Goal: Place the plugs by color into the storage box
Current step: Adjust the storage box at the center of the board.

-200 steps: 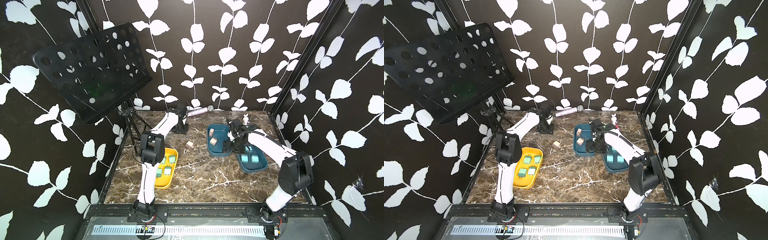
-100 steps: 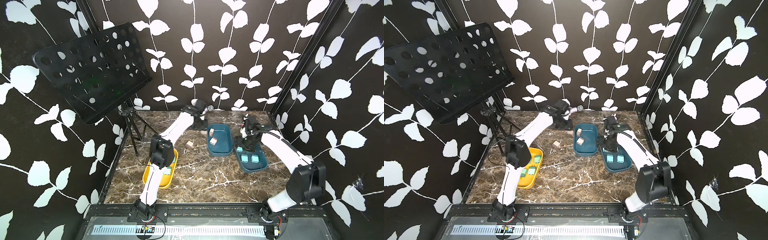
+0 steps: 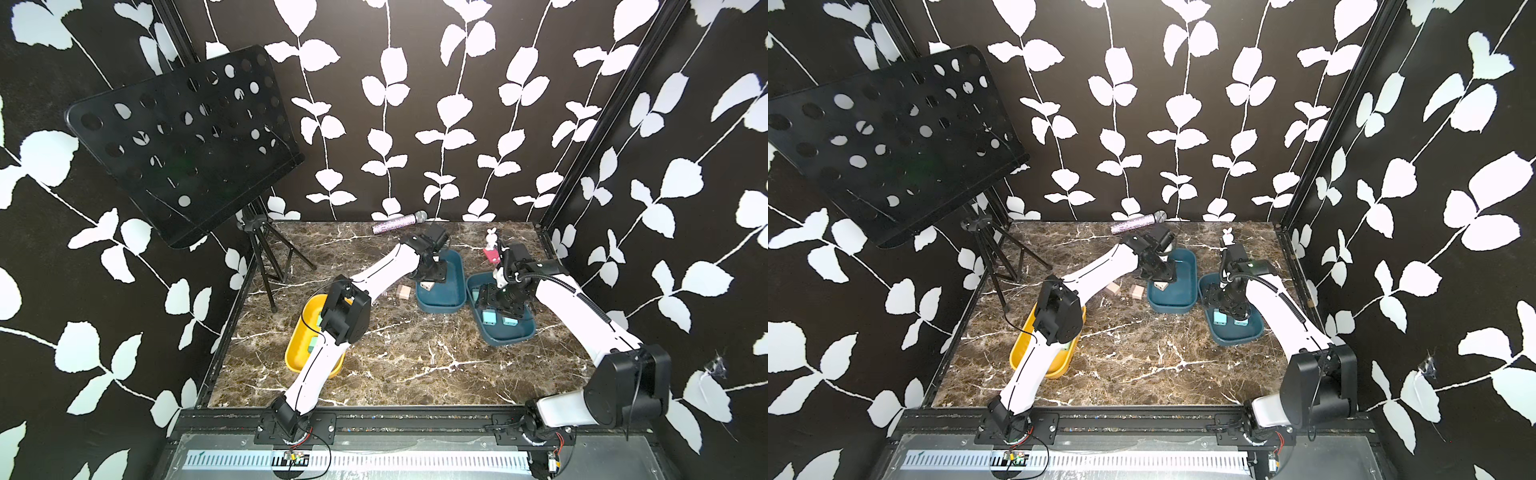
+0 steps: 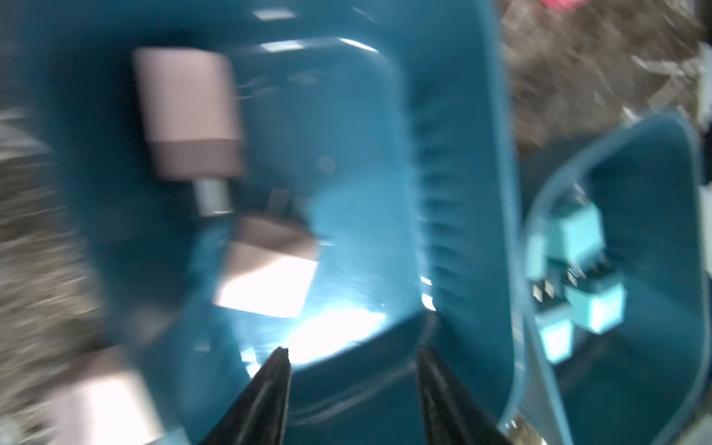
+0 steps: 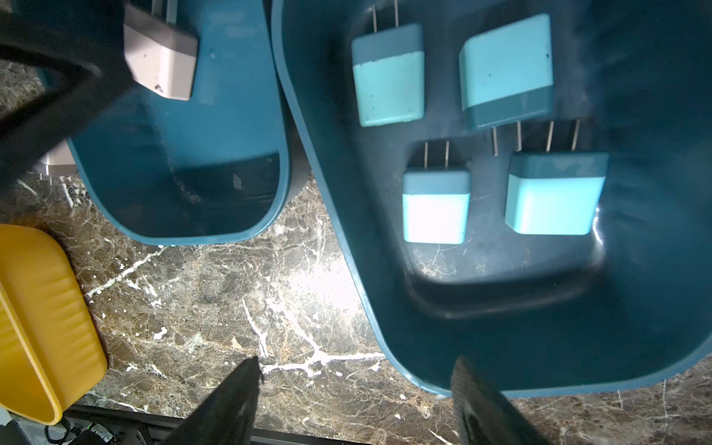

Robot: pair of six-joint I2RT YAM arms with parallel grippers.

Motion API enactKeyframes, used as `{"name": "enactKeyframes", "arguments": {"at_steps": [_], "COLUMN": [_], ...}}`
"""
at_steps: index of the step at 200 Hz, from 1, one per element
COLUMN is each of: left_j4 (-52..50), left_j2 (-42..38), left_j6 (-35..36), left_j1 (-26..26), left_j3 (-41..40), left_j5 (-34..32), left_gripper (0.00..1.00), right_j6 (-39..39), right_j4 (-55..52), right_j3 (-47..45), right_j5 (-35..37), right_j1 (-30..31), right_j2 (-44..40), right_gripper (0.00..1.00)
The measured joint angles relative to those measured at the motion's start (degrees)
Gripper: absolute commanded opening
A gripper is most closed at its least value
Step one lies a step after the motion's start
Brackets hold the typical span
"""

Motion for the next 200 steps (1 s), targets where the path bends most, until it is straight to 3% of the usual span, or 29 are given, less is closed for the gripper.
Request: {"name": "enactKeyframes", "arguments": {"at_steps": [58,90,115,141,200], "left_j4": [-5.86,-6.27,-0.52,4.09,10.43], "left_j2": [-11.61,-12.09,-12.61,-12.24,-11.74], "left_j6": [-3.98,-8.5,-15.41,-22.86,-31.98], "left_j1": [10.43,7.67,4.7,2.82,2.82], "left_j3": [-12.57,-15.28,-23.43,-30.03,-29.7], "left_j5": [-6.47,-4.98,-1.03,1.92,-0.48], "left_gripper": [0.71,0.77,0.87,0.87,0.81], "right_j6": [0.22,0.22,0.22,0.22,-0.02], "right_j4": [0.17,0.24,0.74,1.05,0.98], "right_j3": [-2.36,-2.71,-3.19,-4.7,-5.11], "right_j5": [-1.14,-1.4,-1.42,-1.42,-1.27], "right_j1": [0.0,0.0,0.0,0.0,-0.04], "right_j2": [-0.74,-0.72,-0.74,-0.74,-1.33], "right_gripper": [0.76,0.76,0.76,0.76,0.76]}}
